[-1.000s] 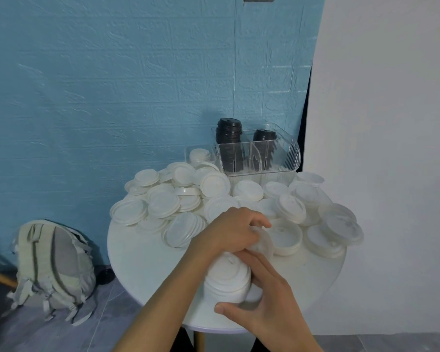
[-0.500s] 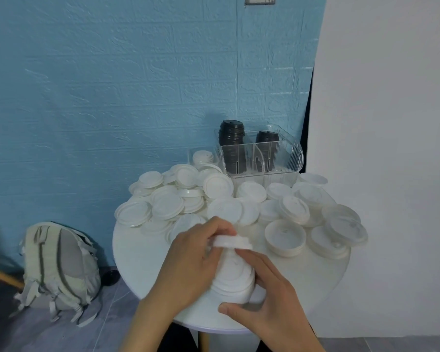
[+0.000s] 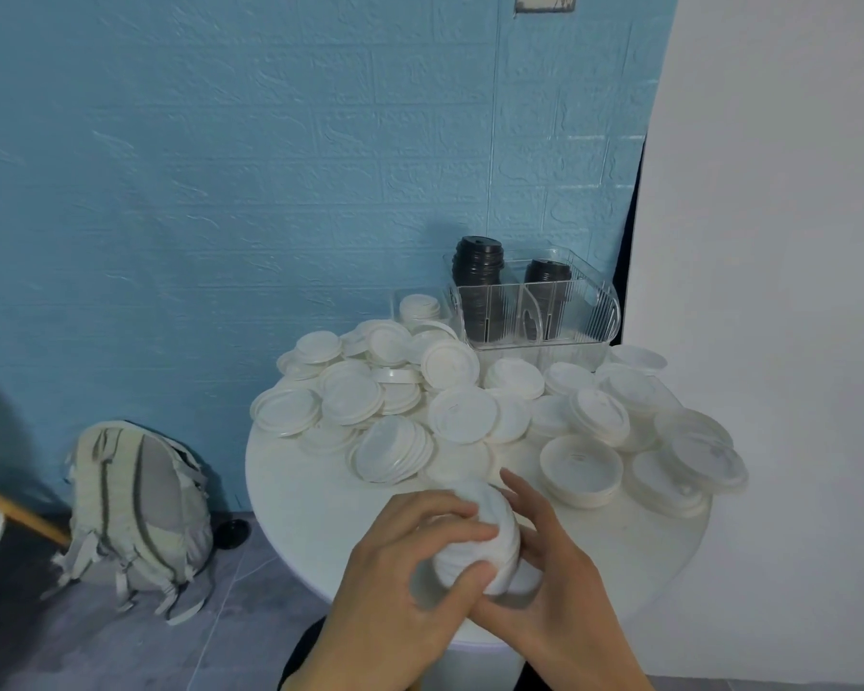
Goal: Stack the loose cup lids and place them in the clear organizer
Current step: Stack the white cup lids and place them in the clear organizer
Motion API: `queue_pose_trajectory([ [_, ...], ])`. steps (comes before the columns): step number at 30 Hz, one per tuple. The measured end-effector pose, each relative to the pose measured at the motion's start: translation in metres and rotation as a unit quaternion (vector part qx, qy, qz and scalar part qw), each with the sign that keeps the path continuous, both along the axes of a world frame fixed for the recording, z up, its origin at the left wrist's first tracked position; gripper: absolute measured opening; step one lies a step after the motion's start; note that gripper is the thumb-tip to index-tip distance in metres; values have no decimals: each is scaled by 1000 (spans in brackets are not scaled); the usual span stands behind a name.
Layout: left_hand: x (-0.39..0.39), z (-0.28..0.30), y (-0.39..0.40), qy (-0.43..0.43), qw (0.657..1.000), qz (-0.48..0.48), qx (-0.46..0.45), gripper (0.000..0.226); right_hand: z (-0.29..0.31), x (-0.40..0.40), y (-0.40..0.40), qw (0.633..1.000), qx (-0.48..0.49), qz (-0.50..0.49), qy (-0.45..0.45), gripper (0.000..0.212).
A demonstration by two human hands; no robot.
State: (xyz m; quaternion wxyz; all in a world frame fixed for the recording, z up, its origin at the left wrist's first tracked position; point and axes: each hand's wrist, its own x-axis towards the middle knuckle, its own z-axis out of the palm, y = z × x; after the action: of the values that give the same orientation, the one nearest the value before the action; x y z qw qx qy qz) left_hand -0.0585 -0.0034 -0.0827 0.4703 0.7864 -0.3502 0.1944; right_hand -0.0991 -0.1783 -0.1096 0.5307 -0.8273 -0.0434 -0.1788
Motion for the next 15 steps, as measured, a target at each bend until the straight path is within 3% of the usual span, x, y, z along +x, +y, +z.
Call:
queue_pose_trajectory([
  [5, 3, -5, -10, -12, 1000, 20, -13, 15, -1, 1, -1, 998, -47, -6, -47, 92],
  [15, 4, -12, -8, -8, 1000, 1, 7, 16, 1, 3, -2, 995, -74, -9, -72, 85],
])
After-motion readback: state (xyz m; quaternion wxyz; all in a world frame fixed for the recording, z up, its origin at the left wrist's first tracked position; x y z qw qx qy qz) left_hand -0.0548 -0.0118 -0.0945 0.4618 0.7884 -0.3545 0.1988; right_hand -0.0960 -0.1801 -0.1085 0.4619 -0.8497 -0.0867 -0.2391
